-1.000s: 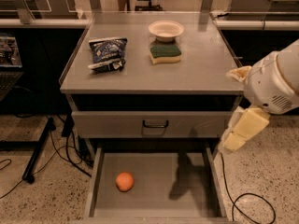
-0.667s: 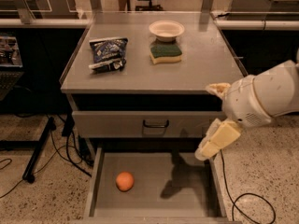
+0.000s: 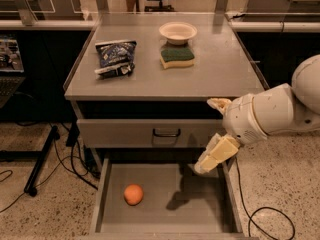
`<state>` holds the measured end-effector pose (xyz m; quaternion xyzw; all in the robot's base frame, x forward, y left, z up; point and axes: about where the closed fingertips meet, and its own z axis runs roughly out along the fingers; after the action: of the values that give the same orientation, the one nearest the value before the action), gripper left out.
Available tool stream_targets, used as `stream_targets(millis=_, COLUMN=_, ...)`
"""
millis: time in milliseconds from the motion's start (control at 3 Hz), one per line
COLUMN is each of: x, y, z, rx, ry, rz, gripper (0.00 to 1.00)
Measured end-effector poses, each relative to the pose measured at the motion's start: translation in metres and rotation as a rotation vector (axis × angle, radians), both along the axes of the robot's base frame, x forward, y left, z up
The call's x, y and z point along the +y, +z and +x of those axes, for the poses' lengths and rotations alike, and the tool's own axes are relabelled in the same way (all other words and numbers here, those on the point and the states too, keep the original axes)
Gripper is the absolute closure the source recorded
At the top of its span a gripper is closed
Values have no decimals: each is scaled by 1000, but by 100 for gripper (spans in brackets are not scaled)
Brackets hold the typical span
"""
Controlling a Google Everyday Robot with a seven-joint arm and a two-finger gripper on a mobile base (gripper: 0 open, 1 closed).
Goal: Pick orange from middle drawer and place on counter
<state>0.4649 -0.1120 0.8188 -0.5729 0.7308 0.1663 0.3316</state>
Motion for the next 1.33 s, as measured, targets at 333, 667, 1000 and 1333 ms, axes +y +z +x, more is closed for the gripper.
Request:
stream_targets(millis=333, x=-1, y=-37, z=-12, rx=37, ry=-48, rz=61, gripper=0)
stream_targets(millis=667, x=8, y=-108, z=-28, rx=110, ry=-96, rz=125, gripper=0)
stream_targets(millis=1000, x=19, y=-168, z=-39, rx=159, ry=-113, rz=158, gripper=0)
stream_targets(millis=1333, x=32, y=-211, z=-40, rx=195, ry=-118, rz=175, gripper=0)
